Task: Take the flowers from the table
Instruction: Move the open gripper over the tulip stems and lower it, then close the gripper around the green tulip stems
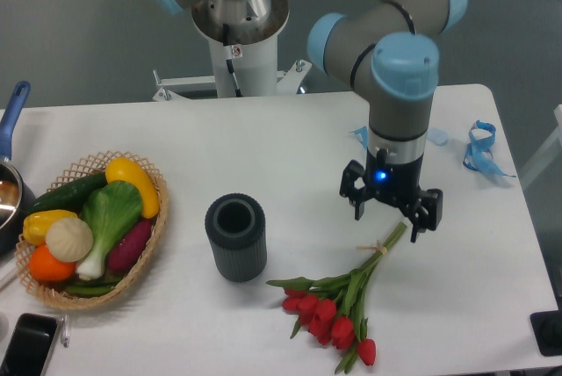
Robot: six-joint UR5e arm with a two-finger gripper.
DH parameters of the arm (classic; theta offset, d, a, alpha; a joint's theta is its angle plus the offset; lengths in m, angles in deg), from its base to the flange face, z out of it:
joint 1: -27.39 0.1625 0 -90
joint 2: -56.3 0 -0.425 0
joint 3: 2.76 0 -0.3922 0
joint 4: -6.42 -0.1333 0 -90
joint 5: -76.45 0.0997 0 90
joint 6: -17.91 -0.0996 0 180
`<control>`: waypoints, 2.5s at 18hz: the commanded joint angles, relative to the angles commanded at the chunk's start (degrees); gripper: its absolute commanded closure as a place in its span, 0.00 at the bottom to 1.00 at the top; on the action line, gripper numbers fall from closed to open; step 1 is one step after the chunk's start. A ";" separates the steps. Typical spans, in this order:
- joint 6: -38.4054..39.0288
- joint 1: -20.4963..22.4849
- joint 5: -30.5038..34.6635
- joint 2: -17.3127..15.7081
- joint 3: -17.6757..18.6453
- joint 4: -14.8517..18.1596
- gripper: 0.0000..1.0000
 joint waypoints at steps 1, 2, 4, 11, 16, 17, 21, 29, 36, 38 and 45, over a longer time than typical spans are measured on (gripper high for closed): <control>-0.17 0.09 -0.09 0.26 1.14 -0.27 0.00; -0.09 0.26 -0.09 0.70 1.24 -0.27 0.00; -0.79 0.35 -0.18 2.63 1.06 -0.53 0.00; -1.49 0.26 -2.02 7.29 -1.05 -0.62 0.00; -5.53 0.18 -1.93 8.79 -0.78 -0.62 0.00; -6.40 0.18 -1.85 8.88 -0.78 -0.62 0.00; -8.61 0.09 -1.58 9.40 -0.35 -0.71 0.00; -8.61 -0.70 -0.97 11.16 -0.26 -2.73 0.00; -8.70 -0.70 -0.97 11.25 0.27 -2.82 0.04; -8.70 -0.70 -0.36 11.34 0.27 -2.82 0.07; -8.61 -0.79 0.26 11.78 0.01 -2.91 0.28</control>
